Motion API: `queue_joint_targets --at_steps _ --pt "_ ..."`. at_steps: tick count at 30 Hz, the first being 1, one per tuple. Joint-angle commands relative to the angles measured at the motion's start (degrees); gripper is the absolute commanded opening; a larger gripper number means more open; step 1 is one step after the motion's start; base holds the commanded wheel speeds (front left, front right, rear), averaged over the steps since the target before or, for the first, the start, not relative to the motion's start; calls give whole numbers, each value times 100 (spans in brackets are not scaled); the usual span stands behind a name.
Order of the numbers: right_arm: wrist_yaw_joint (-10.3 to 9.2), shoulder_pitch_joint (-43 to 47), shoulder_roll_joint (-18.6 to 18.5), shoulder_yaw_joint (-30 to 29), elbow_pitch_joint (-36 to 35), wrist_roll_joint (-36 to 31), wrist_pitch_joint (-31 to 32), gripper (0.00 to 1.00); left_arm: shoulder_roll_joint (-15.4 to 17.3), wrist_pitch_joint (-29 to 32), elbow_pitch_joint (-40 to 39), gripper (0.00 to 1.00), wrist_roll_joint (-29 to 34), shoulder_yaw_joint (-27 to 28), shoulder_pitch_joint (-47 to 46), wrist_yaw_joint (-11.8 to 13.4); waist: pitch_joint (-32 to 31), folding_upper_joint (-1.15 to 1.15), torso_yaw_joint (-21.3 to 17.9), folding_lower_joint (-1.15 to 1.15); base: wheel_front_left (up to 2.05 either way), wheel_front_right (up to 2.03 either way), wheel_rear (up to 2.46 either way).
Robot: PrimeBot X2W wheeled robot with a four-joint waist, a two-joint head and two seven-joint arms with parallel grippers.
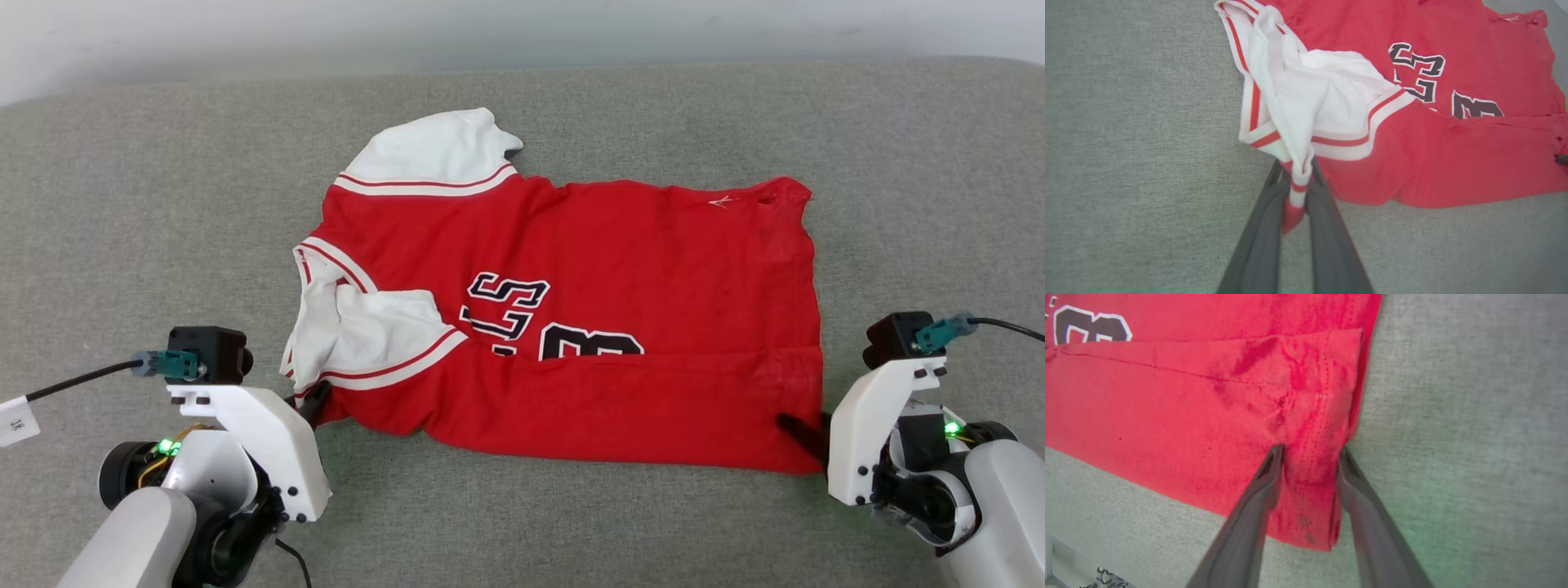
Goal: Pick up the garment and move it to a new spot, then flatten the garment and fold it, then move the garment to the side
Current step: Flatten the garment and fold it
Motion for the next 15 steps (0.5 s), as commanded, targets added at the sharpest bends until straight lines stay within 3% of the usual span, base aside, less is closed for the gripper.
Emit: queue_joint_targets --at_steps 1,15 --pt "17 106 148 202 185 61 32 0 -6 -37 -9 0 27 1 14 -21 -16 0 1 0 0 0 0" --pt "9 87 -261 234 -218 206 -301 0 -100 -673 -79 0 96 146 535 169 -768 0 4 0 0 0 0"
